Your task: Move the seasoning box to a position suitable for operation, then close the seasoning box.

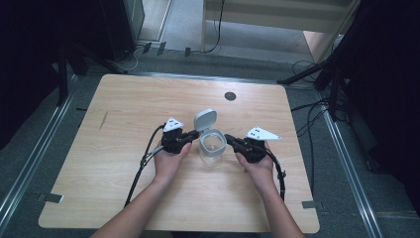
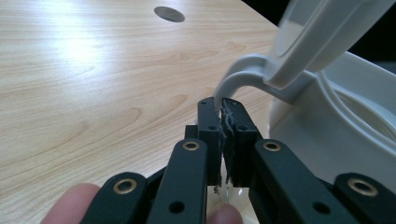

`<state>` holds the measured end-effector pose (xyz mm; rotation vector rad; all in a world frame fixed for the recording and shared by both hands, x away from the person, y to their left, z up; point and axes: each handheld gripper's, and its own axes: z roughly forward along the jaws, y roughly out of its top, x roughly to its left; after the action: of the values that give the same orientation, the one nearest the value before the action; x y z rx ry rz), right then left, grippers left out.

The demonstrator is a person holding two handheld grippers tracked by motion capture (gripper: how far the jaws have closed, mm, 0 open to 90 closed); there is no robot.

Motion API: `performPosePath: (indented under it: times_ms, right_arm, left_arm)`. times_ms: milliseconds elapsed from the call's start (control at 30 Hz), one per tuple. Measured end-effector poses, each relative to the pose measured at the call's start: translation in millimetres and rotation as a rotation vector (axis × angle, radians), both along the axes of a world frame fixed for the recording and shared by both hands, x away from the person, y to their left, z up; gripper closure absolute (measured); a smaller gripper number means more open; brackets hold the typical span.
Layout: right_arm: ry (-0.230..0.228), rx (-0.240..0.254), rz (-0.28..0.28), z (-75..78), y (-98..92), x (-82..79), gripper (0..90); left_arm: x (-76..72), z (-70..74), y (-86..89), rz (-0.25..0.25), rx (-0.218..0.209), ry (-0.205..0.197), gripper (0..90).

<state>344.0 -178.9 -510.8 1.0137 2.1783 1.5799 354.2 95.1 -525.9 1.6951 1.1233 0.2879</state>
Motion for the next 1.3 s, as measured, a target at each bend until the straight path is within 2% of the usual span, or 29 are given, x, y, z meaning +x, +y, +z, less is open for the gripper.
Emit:
performPosePath:
  times_ms: [133,233,300,367,400,467,500,533,567,600,633,667,733,800,867,933,1000,1067,1133,1233,1300]
  right_arm:
    - [-0.008,0.000,-0.006,-0.5,7.0,-13.6,89.2]
    - [0.008,0.019,-0.014,-1.1,12.9,-23.7,89.1]
    - [0.018,0.029,-0.006,-1.8,16.1,-27.1,87.6]
    - [-0.013,-0.010,-0.012,-0.5,19.2,-30.1,87.8]
    - [-0.030,-0.029,-0.026,0.8,19.2,-29.6,88.6]
    - [-0.024,-0.021,-0.051,3.9,15.2,-24.5,90.0]
    - [-0.021,-0.010,-0.067,5.4,12.3,-20.3,90.0]
    - [-0.004,0.008,-0.089,9.2,7.3,-10.6,90.0]
    - [-0.004,0.008,-0.089,9.2,7.3,-10.6,90.0]
    - [-0.001,0.014,-0.093,11.1,6.1,-7.3,90.0]
    - [-0.011,0.017,-0.098,14.4,5.5,-1.9,90.0]
    - [-0.012,0.016,-0.093,17.5,6.1,2.3,90.0]
    - [-0.020,0.013,-0.087,23.8,8.9,9.8,90.0]
    - [-0.029,0.016,-0.081,30.3,12.2,17.0,90.0]
    - [-0.026,0.029,-0.089,36.2,15.0,23.9,90.0]
    - [-0.018,0.045,-0.081,41.3,18.4,30.4,90.0]
    - [-0.019,0.040,-0.067,46.1,22.8,35.6,90.0]
    - [-0.025,0.036,-0.052,50.7,27.1,38.9,90.0]
    - [-0.032,0.042,-0.045,55.0,29.9,40.9,90.0]
    - [-0.021,0.087,-0.018,59.8,32.2,40.2,90.0]
    - [-0.031,0.069,0.007,62.8,34.2,35.8,90.0]
  left_arm:
    - [-1.9,0.7,1.6,-0.003,0.009,-0.006,87.1]
    - [-6.0,1.4,5.2,-0.001,0.008,-0.013,87.0]
    - [-12.0,1.5,15.7,-0.002,0.005,-0.023,86.8]
    - [-19.4,0.7,27.8,0.001,-0.003,-0.032,85.0]
    - [-24.7,-0.2,36.5,0.000,-0.010,-0.034,83.1]
    - [-37.7,-3.1,57.2,0.004,-0.025,-0.045,76.5]
    - [-44.9,-4.7,69.2,0.015,-0.027,-0.051,69.0]
    - [-52.8,-6.6,82.3,0.029,-0.039,-0.053,57.7]
    - [-58.5,-8.3,92.8,0.037,-0.047,-0.054,57.7]
    - [-68.3,-11.1,109.7,0.076,-0.046,-0.056,51.3]
    - [-76.3,-13.5,123.6,0.105,-0.031,-0.054,41.2]
    - [-84.4,-16.2,137.6,0.133,-0.015,-0.053,36.8]
    - [-99.6,-22.1,165.0,0.191,0.013,-0.061,29.7]
    - [-112.7,-23.0,188.9,0.252,0.006,-0.049,23.7]
    - [-127.0,-21.1,208.6,0.312,0.044,-0.073,22.6]
    - [-135.0,-21.3,220.2,0.336,0.048,-0.085,22.9]
    - [-139.7,-24.4,228.3,0.355,0.033,-0.080,23.2]
    - [-140.3,-25.6,230.0,0.361,-0.013,-0.087,25.0]
    - [-138.8,-26.1,227.6,0.361,0.002,-0.097,27.1]
    - [-137.5,-26.2,223.4,0.349,0.029,-0.102,27.4]
    - [-136.6,-26.4,223.5,0.350,0.025,-0.102,28.0]
